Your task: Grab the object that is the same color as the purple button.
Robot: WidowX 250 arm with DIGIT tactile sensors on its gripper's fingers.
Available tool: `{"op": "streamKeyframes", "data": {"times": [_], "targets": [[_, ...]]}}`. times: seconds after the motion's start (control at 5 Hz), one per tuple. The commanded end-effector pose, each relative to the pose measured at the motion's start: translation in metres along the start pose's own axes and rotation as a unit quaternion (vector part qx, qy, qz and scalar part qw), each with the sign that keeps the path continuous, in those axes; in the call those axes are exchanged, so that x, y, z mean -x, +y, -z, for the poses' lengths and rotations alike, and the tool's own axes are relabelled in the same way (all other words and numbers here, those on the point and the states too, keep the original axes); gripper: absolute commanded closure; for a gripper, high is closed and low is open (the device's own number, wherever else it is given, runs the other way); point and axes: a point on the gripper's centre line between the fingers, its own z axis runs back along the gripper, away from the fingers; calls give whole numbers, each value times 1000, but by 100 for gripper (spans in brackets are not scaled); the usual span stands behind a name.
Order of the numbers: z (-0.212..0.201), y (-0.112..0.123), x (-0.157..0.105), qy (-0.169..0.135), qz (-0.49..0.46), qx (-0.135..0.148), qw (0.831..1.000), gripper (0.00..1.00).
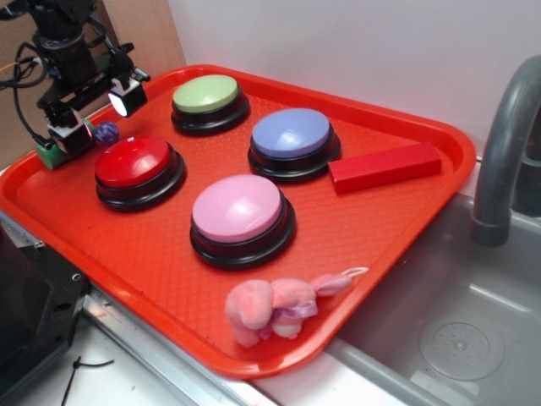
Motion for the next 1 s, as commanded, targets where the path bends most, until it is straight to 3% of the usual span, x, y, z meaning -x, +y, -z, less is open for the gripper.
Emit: {"op": "streamKeyframes", "data": {"times": [0.0,0.2,0.4,0.8], "targets": [[12,5,-11,-30,-8,4,1000,0],[17,3,-11,-36,-8,3,999,100],[15,3,-8,-38,5,10,999,100],[-18,-5,7,-4,152,39,988,100]]}}
